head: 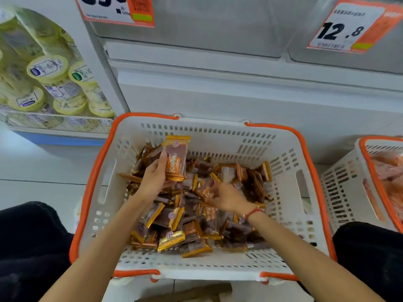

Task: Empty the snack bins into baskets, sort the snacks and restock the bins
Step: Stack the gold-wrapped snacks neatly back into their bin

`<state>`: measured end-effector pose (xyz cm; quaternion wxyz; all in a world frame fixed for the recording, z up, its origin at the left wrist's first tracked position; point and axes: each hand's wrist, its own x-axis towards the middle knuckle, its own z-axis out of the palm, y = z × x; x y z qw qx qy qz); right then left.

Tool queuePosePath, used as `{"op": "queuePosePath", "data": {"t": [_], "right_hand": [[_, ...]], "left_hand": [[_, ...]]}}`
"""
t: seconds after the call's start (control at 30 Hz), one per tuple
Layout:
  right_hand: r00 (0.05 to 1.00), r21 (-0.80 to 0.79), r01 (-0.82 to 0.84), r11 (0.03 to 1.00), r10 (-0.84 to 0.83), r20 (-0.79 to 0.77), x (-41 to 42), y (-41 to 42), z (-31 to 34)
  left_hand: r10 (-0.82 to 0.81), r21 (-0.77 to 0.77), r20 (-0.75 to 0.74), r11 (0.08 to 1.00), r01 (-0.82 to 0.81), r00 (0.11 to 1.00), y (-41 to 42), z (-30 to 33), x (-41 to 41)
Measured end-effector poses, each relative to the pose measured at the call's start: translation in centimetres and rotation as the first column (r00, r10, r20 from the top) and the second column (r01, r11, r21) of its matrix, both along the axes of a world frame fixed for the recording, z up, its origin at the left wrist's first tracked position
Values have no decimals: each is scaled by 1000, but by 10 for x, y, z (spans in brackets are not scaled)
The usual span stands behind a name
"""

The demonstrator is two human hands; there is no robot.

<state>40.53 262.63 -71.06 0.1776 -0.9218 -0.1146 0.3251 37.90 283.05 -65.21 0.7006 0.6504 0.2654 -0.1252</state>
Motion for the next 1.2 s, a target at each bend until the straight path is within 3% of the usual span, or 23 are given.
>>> {"op": "queuePosePath", "data": {"t": [0.03,0.1,0.23,0.33,0.5,0.53,0.6,0.7,0.83,0.9,0.97,1.07,1.2], "right_hand": [[996,-104,-75,992,69,-54,-10,-1,-15],[998,-160,-58,985,53,-32,-24,-1,-31],[972,25,92,995,-84,-219,-31,-3,-38],[948,40,170,985,-152,-281,-30,-12,-39],[752,19,388,922,-304,-584,9,-29,12],[799,63,378,924,-291,-526,19,-36,27],[769,202,534,821,-371,-521,35,-50,56],[696,463,697,547,-364,-618,46,-60,98],[657,670,738,79,-314,-685,41,-34,134],[647,685,728,-18,-313,-695,31,-12,140],[681,717,693,74,-393,-618,21,8,138],[762,736,592,329,-527,-377,7,28,136],[796,720,500,480,-583,-163,3,36,137]], "left_hand": [[-9,-16,-9,1000,9,1000,-1,0,-1],[-23,-25,-29,999,23,999,-3,-1,0],[-45,-45,-40,998,43,998,-8,1,2],[-42,-84,-33,996,39,999,-9,7,3],[24,-187,-14,982,-26,1000,-1,20,8],[32,-200,-8,979,-33,999,1,23,9],[42,-217,0,975,-41,999,5,28,9],[58,-188,-13,980,-60,998,6,33,11],[79,-107,-54,991,-84,995,-3,39,18],[76,-81,-90,993,-83,993,-11,41,21],[55,-53,-112,997,-61,992,-21,46,22],[6,-41,-42,999,-8,999,-31,53,23],[-85,-1,84,996,86,993,-39,68,16]]}}
